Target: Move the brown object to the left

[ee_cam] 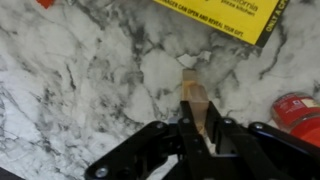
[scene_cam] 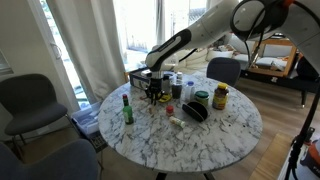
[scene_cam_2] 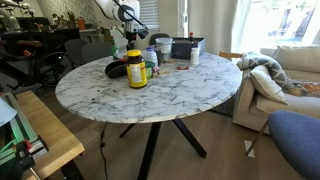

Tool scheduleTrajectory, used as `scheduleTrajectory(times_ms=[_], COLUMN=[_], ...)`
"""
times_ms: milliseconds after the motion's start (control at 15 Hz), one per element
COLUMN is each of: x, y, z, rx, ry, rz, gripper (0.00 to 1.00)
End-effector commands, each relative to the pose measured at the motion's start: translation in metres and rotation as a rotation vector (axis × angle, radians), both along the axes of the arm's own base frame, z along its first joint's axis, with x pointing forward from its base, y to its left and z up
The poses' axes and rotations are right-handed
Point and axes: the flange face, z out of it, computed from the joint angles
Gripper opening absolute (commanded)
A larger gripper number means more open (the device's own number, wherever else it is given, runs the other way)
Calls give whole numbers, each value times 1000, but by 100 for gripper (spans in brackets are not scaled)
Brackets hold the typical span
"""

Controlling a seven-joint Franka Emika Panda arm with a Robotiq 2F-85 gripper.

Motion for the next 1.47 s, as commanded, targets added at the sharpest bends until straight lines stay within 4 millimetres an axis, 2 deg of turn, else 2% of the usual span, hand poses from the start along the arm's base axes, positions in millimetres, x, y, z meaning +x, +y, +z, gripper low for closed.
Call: scheduleTrajectory(times_ms=[0, 1000, 1067, 1133, 1400], x=[-2, 0, 0, 0, 1], y=[-3, -6, -5, -5, -8], z=[-4, -5, -5, -5, 0], rx=[11, 5, 6, 3, 17], ry=[-7, -5, 0, -1, -3], rz=[0, -3, -2, -6, -22], gripper=[4, 4, 43, 43, 72])
